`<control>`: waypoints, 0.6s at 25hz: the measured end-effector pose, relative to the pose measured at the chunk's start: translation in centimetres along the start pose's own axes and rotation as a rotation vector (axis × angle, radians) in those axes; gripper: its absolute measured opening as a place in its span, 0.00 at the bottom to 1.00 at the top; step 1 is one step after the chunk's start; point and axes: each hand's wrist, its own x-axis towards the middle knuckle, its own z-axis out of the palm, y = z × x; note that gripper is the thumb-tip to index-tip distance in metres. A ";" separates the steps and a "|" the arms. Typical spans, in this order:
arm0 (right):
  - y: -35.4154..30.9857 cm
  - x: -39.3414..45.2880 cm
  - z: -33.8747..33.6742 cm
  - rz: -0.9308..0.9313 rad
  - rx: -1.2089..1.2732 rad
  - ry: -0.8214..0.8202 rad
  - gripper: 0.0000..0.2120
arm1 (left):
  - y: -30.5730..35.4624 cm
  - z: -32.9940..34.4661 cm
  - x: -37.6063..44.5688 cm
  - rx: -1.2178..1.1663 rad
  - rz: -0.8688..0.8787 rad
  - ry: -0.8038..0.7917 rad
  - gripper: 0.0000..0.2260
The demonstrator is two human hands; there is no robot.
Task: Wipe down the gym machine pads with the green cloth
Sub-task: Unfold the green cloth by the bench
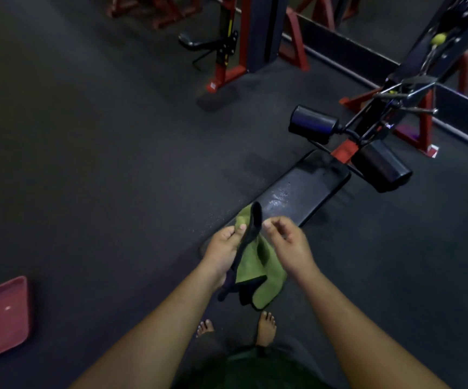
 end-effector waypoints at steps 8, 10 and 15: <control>-1.5 -3.6 0.9 0.280 0.363 -0.080 0.14 | -0.9 -0.6 -5.7 0.049 0.116 -0.215 0.11; -1.7 -3.7 0.0 0.255 0.405 -0.070 0.17 | -1.2 -0.4 -6.8 0.168 0.191 -0.151 0.16; -2.1 -4.4 -3.2 0.172 0.214 -0.117 0.14 | -2.1 0.6 -9.3 0.248 0.240 0.346 0.11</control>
